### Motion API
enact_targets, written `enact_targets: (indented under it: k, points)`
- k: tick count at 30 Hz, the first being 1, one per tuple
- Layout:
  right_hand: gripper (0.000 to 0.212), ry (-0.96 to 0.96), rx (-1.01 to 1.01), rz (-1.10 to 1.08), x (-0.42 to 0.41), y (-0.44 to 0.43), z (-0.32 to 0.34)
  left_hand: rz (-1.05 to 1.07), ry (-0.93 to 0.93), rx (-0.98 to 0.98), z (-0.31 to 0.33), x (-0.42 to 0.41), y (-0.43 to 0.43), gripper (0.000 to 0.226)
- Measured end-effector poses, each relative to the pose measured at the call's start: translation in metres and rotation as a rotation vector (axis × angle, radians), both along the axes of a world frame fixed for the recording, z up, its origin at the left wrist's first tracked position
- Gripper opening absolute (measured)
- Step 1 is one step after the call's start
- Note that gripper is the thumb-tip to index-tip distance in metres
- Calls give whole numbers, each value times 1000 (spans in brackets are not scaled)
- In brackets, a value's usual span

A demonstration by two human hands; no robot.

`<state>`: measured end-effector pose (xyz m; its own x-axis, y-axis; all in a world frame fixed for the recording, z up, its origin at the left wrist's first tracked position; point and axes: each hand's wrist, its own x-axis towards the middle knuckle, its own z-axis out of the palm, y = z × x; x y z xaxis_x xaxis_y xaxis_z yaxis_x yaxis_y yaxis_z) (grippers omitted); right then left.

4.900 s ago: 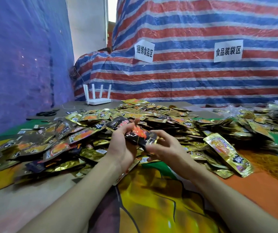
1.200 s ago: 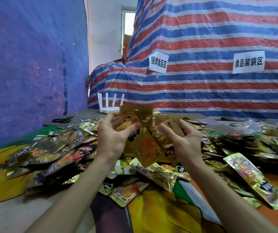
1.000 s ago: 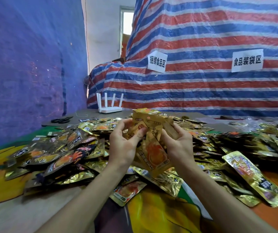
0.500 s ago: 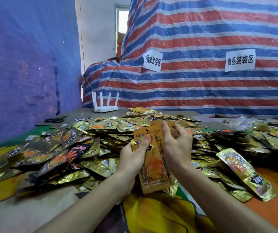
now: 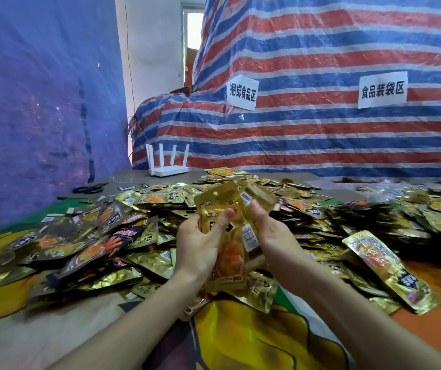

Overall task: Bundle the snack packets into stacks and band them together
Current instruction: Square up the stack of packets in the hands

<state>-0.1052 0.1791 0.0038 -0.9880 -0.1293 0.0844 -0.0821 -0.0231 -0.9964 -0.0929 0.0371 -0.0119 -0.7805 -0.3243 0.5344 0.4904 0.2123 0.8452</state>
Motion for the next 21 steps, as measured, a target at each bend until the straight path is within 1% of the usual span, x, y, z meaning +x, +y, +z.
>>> enact_targets:
  k: [1, 2, 3, 4, 6, 7, 8, 10, 11, 12, 14, 15, 17, 19, 21]
  points:
    - [51, 108, 22, -19, 3, -3, -3, -13, 2, -18, -1, 0, 0, 67]
    - [40, 208, 35, -63, 5, -4, -5, -42, 10, -60, -3, 0, 0, 66]
    - [30, 296, 47, -109, 6, -5, -5, -53, 13, -150, -5, 0, 0, 63]
    - [21, 378, 64, -153, 8, -6, -4, -20, 6, -298, -8, -1, -1, 65]
    - [9, 534, 74, -218, 12, -5, -4, 112, -30, -599, -8, 0, -1, 70]
    - [6, 587, 58, -238, 13, -5, -4, 132, -46, -662, -7, 1, -2, 70]
    - [5, 618, 34, -254, 14, -4, -5, 93, -52, -650, -6, 1, -1, 69]
    - [6, 637, -26, -277, 16, -4, -5, -66, -41, -487, -6, 3, 1, 62]
    - [8, 632, -70, -272, 18, -5, -6, -119, -15, -426, -6, 4, 2, 62]
    - [10, 623, -122, -256, 19, -6, -6, -120, 16, -408, -7, 4, 3, 64]
    - [20, 603, -193, -241, 20, -11, -11, -1, 71, -464, -7, 4, 2, 68]
    - [24, 593, -198, -252, 21, -13, -14, 78, 106, -498, -6, 5, 1, 68]
    - [25, 583, -166, -287, 21, -15, -21, 195, 145, -563, -4, 6, -3, 65]
    - [24, 582, -110, -304, 20, -16, -27, 237, 86, -628, -3, 8, -7, 65]
    - [25, 605, -41, -324, 21, -19, -32, 175, -27, -590, -5, 11, -4, 67]
